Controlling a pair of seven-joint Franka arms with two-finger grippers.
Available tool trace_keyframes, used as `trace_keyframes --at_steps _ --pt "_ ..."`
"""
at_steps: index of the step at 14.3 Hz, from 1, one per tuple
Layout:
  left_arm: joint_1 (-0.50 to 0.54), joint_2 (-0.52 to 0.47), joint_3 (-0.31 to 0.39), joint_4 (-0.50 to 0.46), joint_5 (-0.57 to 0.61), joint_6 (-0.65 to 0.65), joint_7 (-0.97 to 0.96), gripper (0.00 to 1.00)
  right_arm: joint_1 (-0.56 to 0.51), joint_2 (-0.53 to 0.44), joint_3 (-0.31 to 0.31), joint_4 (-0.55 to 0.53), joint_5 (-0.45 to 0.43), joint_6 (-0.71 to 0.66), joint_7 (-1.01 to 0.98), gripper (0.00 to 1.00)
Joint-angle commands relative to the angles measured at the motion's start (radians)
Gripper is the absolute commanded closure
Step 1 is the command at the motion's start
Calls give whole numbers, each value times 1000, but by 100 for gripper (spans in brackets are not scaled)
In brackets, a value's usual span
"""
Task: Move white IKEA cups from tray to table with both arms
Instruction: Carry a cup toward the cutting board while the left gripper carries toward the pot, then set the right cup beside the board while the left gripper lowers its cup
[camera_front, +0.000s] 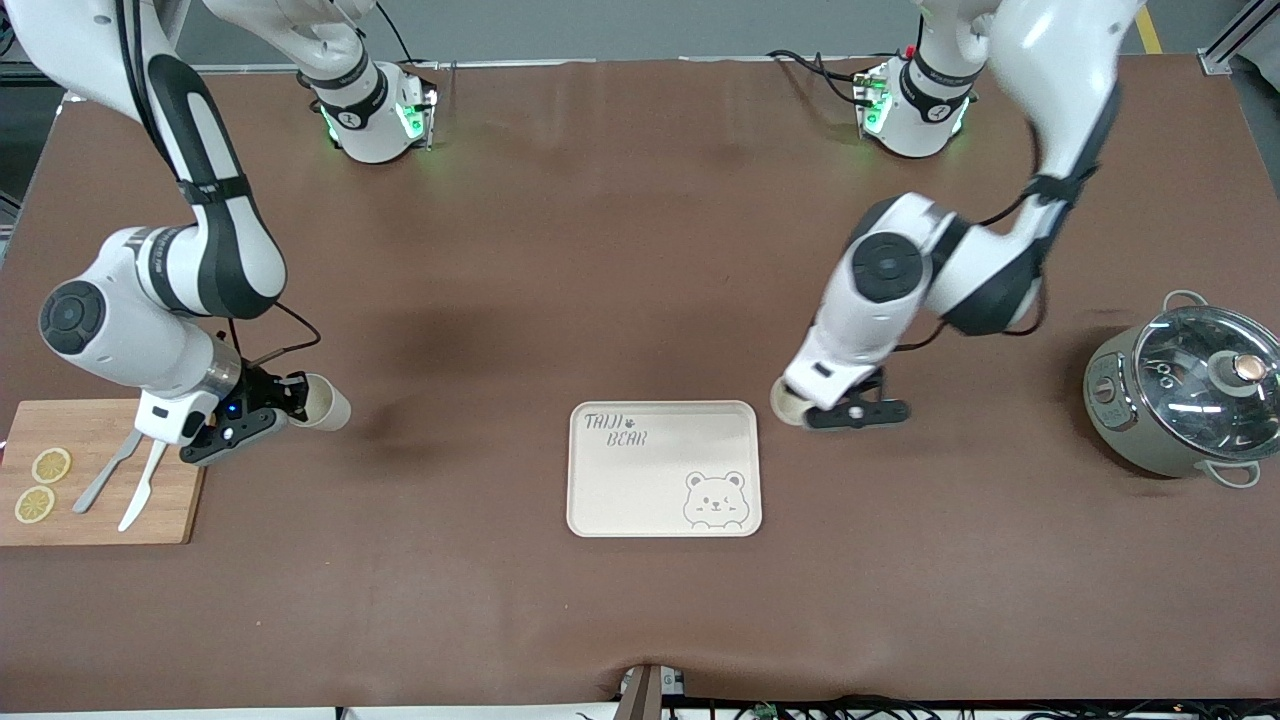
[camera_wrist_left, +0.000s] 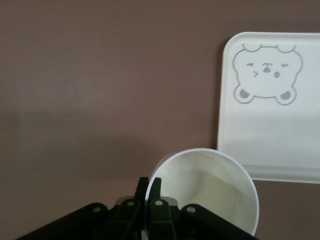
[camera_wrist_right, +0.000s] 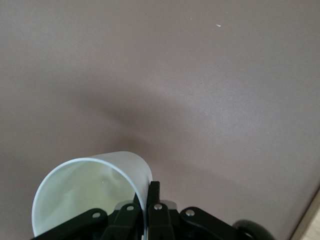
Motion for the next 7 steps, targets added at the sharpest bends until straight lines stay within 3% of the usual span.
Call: trace_keyframes --at_steps 1,4,7 --pt "304 -72 -205 -62 -61 -93 187 100 -28 27 19 -26 37 68 -87 100" --pt "559 -73 -361 -62 -63 -152 345 100 -27 50 19 -72 51 174 -134 100" --pt "634 -67 -367 -62 -65 -154 435 100 -25 75 19 -79 51 219 -157 100"
